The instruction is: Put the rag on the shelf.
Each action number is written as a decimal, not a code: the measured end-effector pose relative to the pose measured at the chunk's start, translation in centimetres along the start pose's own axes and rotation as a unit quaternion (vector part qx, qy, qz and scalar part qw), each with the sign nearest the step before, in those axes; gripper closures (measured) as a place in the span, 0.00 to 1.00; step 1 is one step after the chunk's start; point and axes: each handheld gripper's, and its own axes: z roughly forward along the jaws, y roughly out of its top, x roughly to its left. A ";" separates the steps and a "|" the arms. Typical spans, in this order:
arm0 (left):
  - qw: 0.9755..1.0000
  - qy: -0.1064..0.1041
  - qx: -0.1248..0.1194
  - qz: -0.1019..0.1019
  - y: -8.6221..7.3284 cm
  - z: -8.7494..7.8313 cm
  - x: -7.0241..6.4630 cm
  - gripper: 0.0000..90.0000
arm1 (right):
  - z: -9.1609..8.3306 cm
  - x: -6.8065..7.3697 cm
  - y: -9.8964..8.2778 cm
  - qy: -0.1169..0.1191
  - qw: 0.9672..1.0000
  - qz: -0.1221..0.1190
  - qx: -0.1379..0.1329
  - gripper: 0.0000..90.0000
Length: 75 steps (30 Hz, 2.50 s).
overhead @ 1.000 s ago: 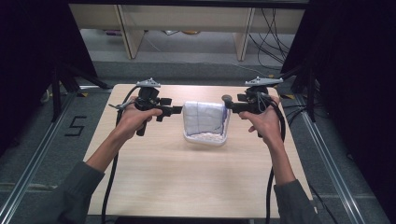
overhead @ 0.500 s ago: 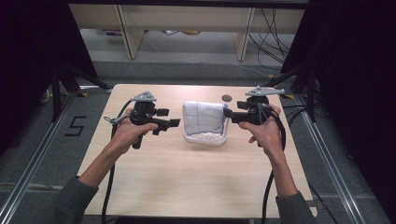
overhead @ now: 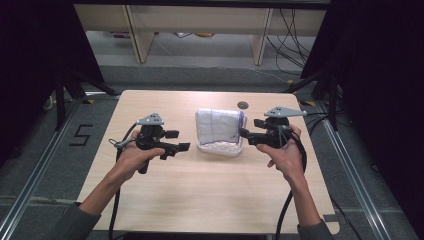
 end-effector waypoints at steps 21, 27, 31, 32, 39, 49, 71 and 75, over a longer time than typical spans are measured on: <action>0.999 -0.013 0.025 0.018 -3.4 0.8 -1.5 0.30 | 0.1 0.9 -3.6 0.014 1.000 0.002 0.002 0.36; 0.999 -0.015 0.041 0.025 -5.1 1.3 -2.1 0.29 | 0.1 1.1 -4.7 0.011 1.000 0.012 0.007 0.35; 0.998 -0.014 0.046 0.031 -5.9 1.5 -2.4 0.29 | 0.6 1.5 -5.4 0.013 1.000 0.003 0.015 0.35; 0.998 -0.013 0.047 0.034 -6.1 1.5 -2.5 0.29 | 0.7 1.7 -5.5 0.013 1.000 0.007 0.016 0.35; 0.998 -0.015 0.054 0.036 -7.4 1.0 -3.0 0.29 | 1.0 2.5 -6.9 0.019 0.999 -0.006 0.034 0.34; 0.998 -0.015 0.062 0.024 -9.8 0.2 -3.1 0.29 | 0.4 3.2 -9.6 0.025 0.999 -0.012 0.046 0.34; 0.995 -0.004 0.081 0.052 -12.8 -1.0 -4.7 0.26 | -0.2 5.7 -14.2 0.042 0.996 -0.013 0.077 0.24; 0.996 -0.010 0.077 0.050 -13.1 -1.3 -4.8 0.25 | -0.3 6.0 -14.9 0.049 0.995 -0.017 0.082 0.24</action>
